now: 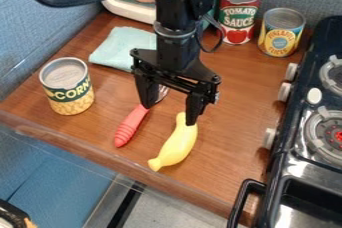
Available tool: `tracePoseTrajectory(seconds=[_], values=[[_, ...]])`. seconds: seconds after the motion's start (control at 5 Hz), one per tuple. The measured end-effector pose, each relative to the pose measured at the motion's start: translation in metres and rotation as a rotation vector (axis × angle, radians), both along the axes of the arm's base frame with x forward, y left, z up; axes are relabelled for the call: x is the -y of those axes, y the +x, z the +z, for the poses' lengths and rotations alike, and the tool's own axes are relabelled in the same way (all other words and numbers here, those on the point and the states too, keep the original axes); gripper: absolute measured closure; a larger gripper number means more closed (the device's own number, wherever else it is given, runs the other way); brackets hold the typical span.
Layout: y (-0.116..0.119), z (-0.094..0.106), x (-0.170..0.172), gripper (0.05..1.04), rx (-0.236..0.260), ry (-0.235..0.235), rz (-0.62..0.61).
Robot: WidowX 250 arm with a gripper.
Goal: Put the blue cloth between the two cans and the banana
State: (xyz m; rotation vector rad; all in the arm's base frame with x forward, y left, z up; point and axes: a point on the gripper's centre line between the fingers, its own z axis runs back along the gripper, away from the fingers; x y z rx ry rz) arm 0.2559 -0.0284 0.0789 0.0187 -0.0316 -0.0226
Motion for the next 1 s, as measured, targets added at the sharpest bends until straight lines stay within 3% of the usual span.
tracePoseTrajectory(seconds=[0.2, 0.4, 0.6, 1.0], values=[[-0.001, -0.009, -0.001, 0.082, -0.038, 0.005, -0.003], [0.032, -0.011, -0.042, 0.082, -0.046, 0.011, 0.065], [0.061, -0.016, -0.080, 0.082, -0.035, 0.007, 0.099], [0.104, -0.021, -0.152, 0.082, 0.029, 0.054, 0.163]])
